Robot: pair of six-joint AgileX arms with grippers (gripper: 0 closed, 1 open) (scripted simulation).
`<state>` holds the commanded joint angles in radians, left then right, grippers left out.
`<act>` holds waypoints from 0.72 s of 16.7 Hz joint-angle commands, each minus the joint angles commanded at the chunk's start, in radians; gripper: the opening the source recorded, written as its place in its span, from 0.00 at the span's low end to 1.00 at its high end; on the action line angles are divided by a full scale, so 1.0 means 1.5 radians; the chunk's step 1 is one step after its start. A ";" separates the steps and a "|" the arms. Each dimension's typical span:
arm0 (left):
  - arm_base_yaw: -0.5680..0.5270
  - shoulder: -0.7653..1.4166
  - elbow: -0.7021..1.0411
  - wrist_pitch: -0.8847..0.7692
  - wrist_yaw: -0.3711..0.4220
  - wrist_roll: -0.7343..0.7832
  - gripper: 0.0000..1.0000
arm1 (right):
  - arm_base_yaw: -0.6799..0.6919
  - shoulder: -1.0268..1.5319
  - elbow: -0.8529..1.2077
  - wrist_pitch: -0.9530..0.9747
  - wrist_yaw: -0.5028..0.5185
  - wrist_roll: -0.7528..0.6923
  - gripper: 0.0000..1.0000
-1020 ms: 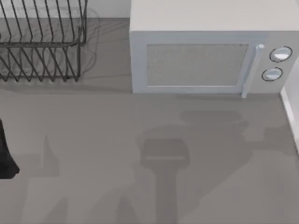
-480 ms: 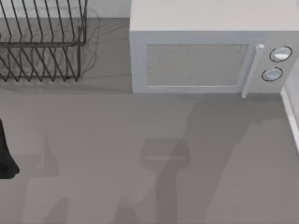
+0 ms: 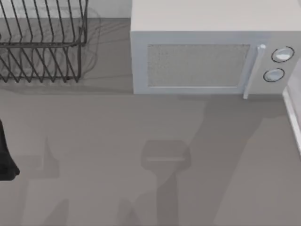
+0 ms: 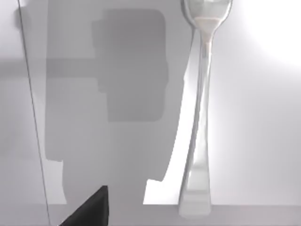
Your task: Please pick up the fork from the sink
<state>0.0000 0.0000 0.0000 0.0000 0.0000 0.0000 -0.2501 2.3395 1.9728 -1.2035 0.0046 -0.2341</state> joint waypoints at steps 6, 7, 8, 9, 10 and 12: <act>0.000 0.000 0.000 0.000 0.000 0.000 1.00 | -0.001 0.056 -0.058 0.114 0.001 0.001 1.00; 0.000 0.000 0.000 0.000 0.000 0.000 1.00 | -0.001 0.073 -0.074 0.153 0.001 0.001 1.00; 0.000 0.000 0.000 0.000 0.000 0.000 1.00 | -0.002 0.090 -0.091 0.192 0.001 0.001 1.00; 0.000 0.000 0.000 0.000 0.000 0.000 1.00 | -0.002 0.106 -0.107 0.226 0.001 0.002 1.00; 0.000 0.000 0.000 0.000 0.000 0.000 1.00 | -0.002 0.121 -0.120 0.252 0.001 0.002 1.00; 0.000 0.000 0.000 0.000 0.000 0.000 1.00 | -0.003 0.143 -0.139 0.284 0.002 0.002 1.00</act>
<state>0.0000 0.0000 0.0000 0.0000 0.0000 0.0000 -0.2544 2.5539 1.7645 -0.7780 0.0071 -0.2314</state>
